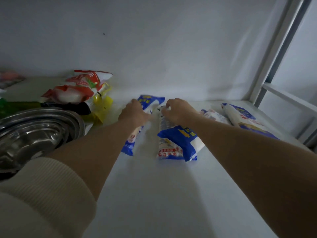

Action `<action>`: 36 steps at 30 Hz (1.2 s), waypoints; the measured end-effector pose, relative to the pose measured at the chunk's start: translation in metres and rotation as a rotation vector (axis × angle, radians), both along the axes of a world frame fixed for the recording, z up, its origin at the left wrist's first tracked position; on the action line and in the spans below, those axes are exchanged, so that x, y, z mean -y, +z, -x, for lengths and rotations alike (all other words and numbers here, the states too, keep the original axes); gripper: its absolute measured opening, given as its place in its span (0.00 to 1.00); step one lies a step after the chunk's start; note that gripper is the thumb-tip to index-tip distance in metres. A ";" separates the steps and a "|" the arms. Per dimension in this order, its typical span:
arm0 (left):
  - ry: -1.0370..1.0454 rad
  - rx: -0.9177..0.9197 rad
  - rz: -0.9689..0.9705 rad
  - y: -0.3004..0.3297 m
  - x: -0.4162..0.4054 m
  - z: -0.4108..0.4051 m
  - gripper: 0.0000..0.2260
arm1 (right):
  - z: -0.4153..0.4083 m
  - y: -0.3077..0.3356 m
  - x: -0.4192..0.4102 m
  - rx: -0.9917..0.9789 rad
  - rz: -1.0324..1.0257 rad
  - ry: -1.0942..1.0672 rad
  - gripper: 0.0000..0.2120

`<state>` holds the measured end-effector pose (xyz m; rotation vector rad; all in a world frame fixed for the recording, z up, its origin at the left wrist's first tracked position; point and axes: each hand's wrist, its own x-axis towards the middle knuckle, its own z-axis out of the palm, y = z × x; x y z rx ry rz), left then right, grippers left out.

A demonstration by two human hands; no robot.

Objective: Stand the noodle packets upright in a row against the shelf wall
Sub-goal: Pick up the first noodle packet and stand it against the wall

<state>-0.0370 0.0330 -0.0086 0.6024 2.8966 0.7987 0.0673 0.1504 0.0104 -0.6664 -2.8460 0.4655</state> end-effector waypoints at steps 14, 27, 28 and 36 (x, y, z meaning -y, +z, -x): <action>-0.248 0.420 -0.713 0.029 -0.014 0.017 0.29 | 0.063 0.014 -0.003 -0.698 1.330 -0.089 0.09; -0.020 0.392 -1.041 0.022 -0.054 0.111 0.16 | 0.124 0.017 -0.018 -0.437 0.764 -0.030 0.13; -0.027 0.364 -1.008 0.015 -0.053 0.108 0.14 | 0.127 0.010 -0.021 -0.424 0.726 -0.064 0.13; 0.081 0.171 -0.756 0.009 -0.053 0.106 0.09 | 0.124 0.001 -0.035 -0.360 0.753 -0.124 0.05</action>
